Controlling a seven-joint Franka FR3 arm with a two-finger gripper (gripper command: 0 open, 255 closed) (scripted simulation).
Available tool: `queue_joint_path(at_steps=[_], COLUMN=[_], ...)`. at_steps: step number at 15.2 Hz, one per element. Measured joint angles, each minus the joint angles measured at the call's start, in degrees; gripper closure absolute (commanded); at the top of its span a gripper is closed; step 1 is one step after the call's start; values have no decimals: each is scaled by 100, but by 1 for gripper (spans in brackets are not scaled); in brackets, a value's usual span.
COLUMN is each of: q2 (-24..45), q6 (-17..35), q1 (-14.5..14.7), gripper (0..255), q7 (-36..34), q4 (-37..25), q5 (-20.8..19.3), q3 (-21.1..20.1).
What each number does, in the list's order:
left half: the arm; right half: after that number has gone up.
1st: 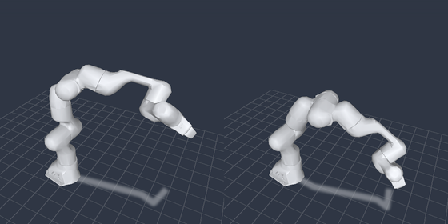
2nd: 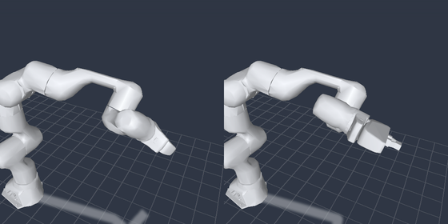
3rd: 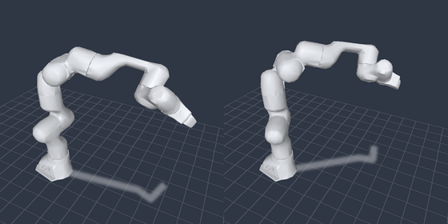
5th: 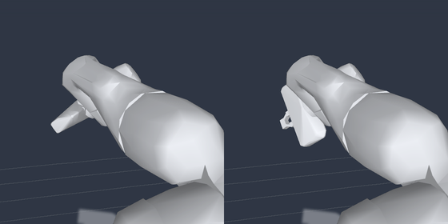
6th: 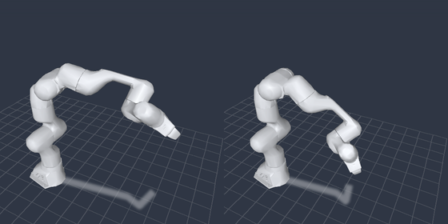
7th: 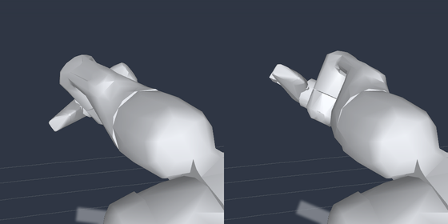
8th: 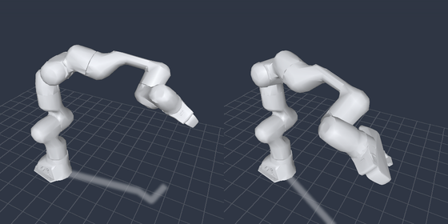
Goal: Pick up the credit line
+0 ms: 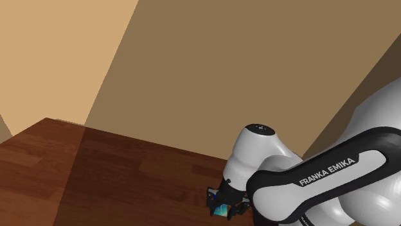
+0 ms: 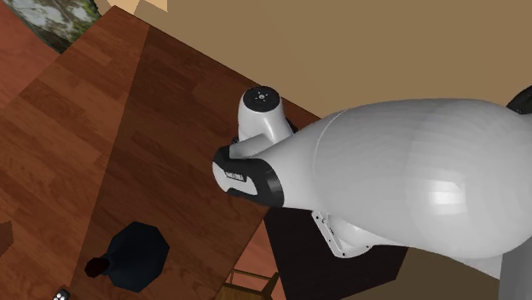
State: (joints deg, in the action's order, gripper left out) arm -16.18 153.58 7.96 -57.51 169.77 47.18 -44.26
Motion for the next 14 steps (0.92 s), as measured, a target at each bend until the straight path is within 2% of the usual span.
queue_joint_path(at_steps=[14], q2=[-1913], q6=[-1995], q1=[225], gripper=[255], q7=[-399], q4=[-84], q5=[-451], q3=[560])
